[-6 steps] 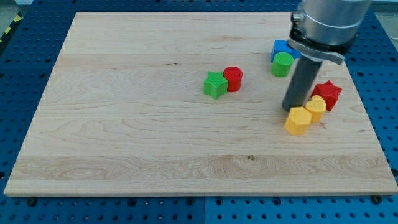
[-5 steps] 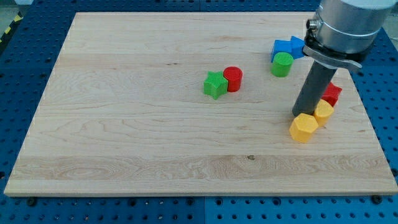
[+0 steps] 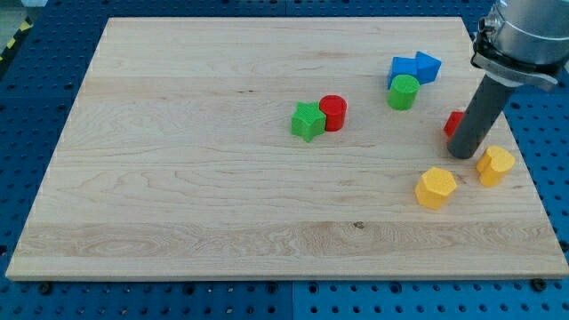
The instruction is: Slide the red star to the bottom right side of the green circle
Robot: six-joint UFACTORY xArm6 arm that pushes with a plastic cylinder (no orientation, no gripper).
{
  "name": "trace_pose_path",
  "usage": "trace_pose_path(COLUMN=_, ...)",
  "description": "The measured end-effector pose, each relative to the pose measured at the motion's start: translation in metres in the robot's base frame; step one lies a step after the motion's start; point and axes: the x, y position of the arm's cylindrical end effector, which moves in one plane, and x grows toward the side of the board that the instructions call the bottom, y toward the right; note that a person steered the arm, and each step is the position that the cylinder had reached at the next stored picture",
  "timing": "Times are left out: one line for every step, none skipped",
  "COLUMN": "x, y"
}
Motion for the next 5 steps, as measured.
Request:
trace_pose_path(x=0.0, y=0.028)
trace_pose_path(x=0.004, y=0.055)
trace_pose_path(x=0.004, y=0.062)
trace_pose_path(x=-0.009, y=0.036)
trace_pose_path(x=-0.012, y=0.016)
